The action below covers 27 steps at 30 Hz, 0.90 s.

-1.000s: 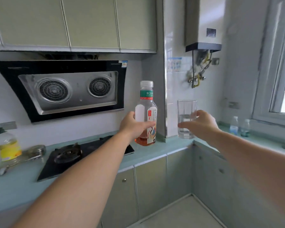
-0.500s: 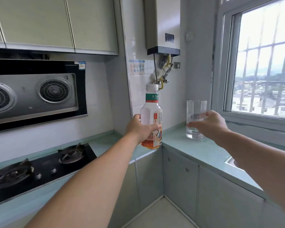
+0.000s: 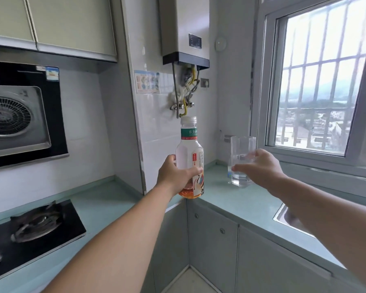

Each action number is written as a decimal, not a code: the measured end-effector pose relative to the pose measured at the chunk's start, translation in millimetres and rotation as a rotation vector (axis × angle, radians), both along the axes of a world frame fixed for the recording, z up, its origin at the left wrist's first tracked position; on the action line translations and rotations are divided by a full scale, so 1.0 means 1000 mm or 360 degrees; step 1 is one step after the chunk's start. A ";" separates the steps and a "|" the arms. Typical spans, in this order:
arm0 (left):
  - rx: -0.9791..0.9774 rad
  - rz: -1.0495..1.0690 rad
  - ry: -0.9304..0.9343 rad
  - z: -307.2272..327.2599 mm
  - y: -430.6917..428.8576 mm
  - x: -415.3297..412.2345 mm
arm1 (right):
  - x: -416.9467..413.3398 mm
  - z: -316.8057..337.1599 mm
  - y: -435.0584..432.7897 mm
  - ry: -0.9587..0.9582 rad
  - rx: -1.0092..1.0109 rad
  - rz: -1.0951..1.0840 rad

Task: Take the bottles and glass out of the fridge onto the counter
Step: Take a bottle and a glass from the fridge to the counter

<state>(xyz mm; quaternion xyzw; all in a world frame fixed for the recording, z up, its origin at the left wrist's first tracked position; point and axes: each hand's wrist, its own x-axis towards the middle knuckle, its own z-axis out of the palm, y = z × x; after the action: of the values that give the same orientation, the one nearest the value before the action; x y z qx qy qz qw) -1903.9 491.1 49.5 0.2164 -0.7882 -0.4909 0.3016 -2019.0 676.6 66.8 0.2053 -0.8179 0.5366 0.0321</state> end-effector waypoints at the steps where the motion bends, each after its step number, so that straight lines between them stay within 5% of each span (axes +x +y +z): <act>1: -0.0006 -0.0023 -0.0008 -0.002 -0.013 -0.011 | -0.010 -0.002 -0.012 -0.0003 0.0008 -0.0031; 12: -0.0159 -0.0145 -0.0198 -0.017 -0.164 -0.111 | -0.096 -0.021 -0.123 -0.0050 0.0082 -0.0280; 27: -0.0253 -0.0394 -0.0290 -0.046 -0.175 -0.261 | -0.232 -0.040 -0.139 -0.0126 0.0023 -0.0399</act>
<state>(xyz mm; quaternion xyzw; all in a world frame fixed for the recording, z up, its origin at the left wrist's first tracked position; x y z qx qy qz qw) -2164.6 315.8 3.2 0.1367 -0.8693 -0.4387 0.1822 -2250.9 537.6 26.7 0.0803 -0.8416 0.5301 0.0653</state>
